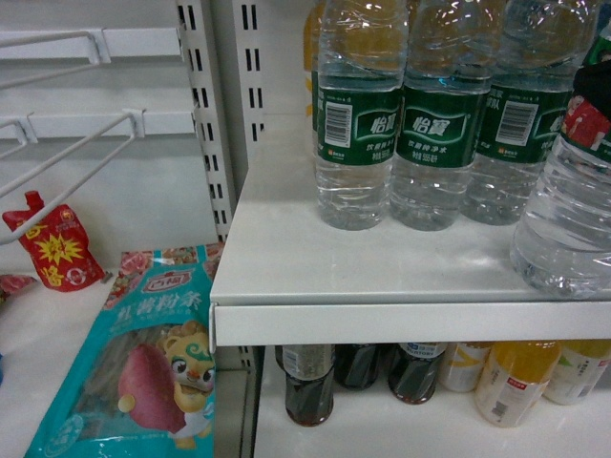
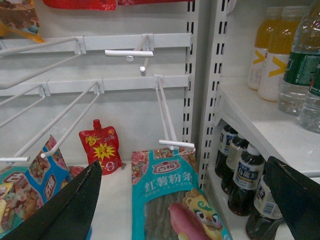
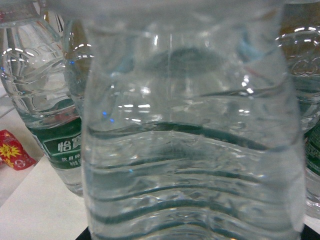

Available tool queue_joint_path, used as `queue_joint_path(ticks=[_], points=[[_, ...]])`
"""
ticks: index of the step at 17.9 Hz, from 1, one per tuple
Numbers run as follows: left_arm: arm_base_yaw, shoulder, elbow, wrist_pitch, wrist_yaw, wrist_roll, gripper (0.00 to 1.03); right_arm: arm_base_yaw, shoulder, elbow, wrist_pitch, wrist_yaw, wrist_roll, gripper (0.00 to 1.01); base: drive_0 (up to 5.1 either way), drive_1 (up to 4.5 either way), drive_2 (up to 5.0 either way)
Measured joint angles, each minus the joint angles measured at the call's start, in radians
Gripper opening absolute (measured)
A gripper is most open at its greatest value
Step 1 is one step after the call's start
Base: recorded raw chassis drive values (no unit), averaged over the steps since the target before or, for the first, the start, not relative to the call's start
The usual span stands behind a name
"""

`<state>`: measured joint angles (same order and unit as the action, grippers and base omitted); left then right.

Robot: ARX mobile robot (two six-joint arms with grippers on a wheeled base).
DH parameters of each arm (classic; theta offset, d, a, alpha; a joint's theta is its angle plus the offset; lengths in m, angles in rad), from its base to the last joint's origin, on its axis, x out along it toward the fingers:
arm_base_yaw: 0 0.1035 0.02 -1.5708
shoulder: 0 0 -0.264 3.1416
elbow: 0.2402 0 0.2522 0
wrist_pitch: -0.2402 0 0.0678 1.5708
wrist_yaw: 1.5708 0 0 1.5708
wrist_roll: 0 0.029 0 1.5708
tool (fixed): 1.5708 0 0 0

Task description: Move water from second to third shelf

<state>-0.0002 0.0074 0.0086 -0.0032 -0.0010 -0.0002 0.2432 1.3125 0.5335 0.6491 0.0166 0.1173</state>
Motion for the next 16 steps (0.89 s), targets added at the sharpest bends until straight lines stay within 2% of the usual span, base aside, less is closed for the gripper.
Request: queue_joint_path(ticks=[10,16], points=[[0.000,0.000,0.000,0.000,0.000,0.000,0.98,-0.008,0.119,0.053,0.080,0.013,-0.019,0.43,0.0,0.00,0.0],[0.000,0.000,0.000,0.000,0.000,0.000,0.98,-0.007,0.153,0.081,0.083,0.028,-0.026,0.43,0.0,0.00,0.0]])
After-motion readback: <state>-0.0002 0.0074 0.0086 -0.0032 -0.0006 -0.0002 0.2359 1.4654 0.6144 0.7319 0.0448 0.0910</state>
